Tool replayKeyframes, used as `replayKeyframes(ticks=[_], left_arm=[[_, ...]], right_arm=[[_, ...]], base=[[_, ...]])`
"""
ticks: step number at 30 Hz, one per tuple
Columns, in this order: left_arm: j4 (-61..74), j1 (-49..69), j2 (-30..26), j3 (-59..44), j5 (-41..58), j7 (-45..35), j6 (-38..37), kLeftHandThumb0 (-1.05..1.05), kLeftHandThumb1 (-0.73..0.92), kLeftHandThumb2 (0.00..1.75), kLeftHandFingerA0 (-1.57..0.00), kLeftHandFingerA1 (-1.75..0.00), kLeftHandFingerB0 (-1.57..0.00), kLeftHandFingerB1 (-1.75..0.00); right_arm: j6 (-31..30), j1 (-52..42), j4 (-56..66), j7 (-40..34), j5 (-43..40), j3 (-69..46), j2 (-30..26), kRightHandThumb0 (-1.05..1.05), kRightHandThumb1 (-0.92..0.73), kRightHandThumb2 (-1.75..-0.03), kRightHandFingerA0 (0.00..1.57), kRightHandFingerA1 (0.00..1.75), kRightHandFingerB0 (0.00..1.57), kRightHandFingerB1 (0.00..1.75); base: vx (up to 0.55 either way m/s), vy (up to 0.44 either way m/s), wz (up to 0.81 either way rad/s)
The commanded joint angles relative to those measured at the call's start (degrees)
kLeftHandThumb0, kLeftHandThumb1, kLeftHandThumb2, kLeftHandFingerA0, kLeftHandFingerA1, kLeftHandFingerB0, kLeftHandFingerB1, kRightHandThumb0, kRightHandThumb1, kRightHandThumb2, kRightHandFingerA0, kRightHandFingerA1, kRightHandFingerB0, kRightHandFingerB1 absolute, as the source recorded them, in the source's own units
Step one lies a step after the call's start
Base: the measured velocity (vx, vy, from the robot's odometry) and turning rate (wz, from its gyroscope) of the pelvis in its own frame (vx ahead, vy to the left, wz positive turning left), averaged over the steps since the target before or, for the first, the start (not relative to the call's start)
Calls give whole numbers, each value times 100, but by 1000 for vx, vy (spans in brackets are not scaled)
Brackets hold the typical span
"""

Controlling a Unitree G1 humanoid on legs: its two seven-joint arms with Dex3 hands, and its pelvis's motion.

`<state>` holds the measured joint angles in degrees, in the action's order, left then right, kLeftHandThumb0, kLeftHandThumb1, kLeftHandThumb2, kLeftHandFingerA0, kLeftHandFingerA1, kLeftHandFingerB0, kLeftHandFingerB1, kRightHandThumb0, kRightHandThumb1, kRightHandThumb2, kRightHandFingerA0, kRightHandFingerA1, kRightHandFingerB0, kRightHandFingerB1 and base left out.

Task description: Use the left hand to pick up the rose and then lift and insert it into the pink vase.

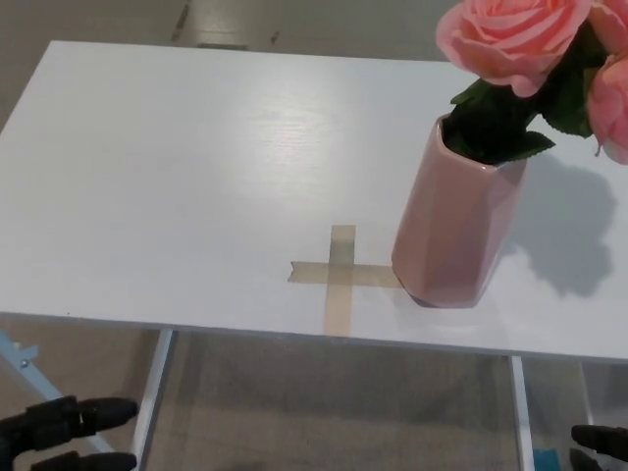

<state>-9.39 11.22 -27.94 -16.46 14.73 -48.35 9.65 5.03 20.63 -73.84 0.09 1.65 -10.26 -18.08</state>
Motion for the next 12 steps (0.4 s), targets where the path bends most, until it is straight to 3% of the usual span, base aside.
replayKeyframes(ticks=[1,6,12], left_arm=[[-3802,-1780,357,1009,-2073,3512,-750,-58,56,57,-25,-32,-31,-31],[-4739,-1674,315,1825,-2911,4897,-1594,-59,63,59,-29,-32,-34,-31],[-5213,-1811,180,1887,-2660,4664,-1552,-65,73,62,-29,-32,-30,-31]], right_arm=[[-30,-201,-104,-52,-55,-57,57,-30,-67,-59,65,49,54,44],[57,-430,-100,-23,-97,-86,141,-29,-66,-59,67,51,55,44],[65,-419,-87,-8,-161,-151,136,-29,-66,-59,68,51,57,45]], base=[[0,0,0],[0,0,0],[0,0,0]])
